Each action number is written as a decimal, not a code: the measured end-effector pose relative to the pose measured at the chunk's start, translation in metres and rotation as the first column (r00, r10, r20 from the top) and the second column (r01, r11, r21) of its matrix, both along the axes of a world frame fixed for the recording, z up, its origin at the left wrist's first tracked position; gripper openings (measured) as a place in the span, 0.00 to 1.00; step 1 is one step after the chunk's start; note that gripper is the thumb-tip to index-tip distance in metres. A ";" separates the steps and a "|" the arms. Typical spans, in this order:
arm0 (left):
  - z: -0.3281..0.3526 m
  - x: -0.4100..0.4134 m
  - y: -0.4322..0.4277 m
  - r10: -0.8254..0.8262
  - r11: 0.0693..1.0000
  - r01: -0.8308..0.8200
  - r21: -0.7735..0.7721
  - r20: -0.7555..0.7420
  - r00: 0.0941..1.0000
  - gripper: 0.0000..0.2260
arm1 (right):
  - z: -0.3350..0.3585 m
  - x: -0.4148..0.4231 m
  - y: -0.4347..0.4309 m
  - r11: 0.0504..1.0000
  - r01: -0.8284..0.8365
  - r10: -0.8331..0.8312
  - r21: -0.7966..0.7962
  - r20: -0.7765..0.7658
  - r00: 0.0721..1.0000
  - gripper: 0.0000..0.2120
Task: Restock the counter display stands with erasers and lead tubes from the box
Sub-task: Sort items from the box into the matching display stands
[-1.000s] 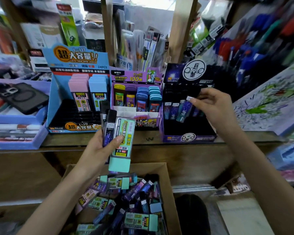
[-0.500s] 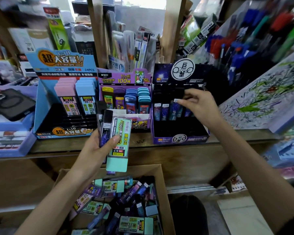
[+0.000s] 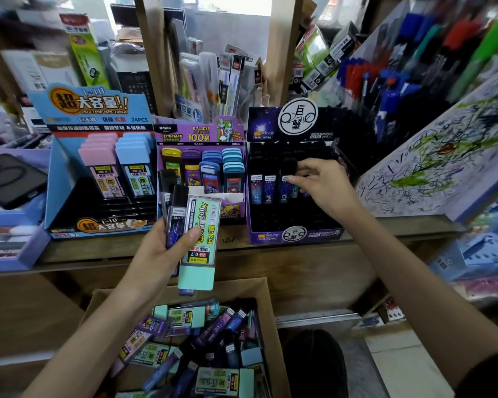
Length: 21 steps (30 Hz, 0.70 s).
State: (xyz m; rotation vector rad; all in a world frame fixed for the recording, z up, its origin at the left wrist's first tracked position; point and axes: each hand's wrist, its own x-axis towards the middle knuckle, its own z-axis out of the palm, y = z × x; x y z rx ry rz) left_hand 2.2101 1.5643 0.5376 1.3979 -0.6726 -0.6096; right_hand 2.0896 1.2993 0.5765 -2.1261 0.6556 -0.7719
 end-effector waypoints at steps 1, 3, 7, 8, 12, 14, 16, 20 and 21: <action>0.000 0.000 0.000 -0.002 1.000 0.002 -0.003 -0.002 1.000 0.18 | -0.002 0.002 0.000 1.000 0.024 -0.024 -0.008 -0.013 1.000 0.08; 0.000 -0.001 -0.001 -0.003 1.000 0.003 -0.007 -0.003 1.000 0.19 | -0.002 0.004 -0.001 0.995 0.075 -0.077 -0.061 -0.039 0.996 0.11; 0.002 -0.002 -0.003 0.005 0.999 -0.006 -0.032 -0.026 1.000 0.19 | 0.006 0.004 0.004 0.952 0.112 -0.164 -0.286 -0.164 0.973 0.08; 0.003 -0.003 -0.004 0.009 0.999 -0.010 -0.042 -0.033 0.999 0.19 | 0.008 0.003 0.006 0.937 0.120 -0.195 -0.329 -0.205 0.959 0.09; 0.010 -0.003 -0.005 0.036 0.996 -0.040 -0.081 -0.050 0.998 0.18 | 0.014 -0.008 0.025 0.874 0.184 -0.320 -0.450 -0.247 0.915 0.13; 0.014 -0.002 -0.005 0.061 0.992 -0.068 -0.101 -0.071 0.996 0.20 | 0.013 -0.014 0.045 0.865 0.207 -0.298 -0.458 -0.135 0.945 0.13; 0.018 -0.002 -0.007 0.088 0.988 -0.098 -0.120 -0.091 0.992 0.18 | 0.012 -0.018 0.076 0.956 0.095 -0.114 -0.277 -0.053 0.992 0.14; 0.027 -0.005 -0.012 0.134 0.977 -0.147 -0.152 -0.092 0.987 0.17 | 0.000 -0.003 0.140 0.931 -0.269 0.300 0.247 -0.095 0.949 0.16; 0.029 -0.005 -0.012 0.137 0.974 -0.152 -0.167 -0.098 0.986 0.17 | -0.006 0.003 0.149 0.901 -0.293 0.339 0.319 -0.097 0.936 0.16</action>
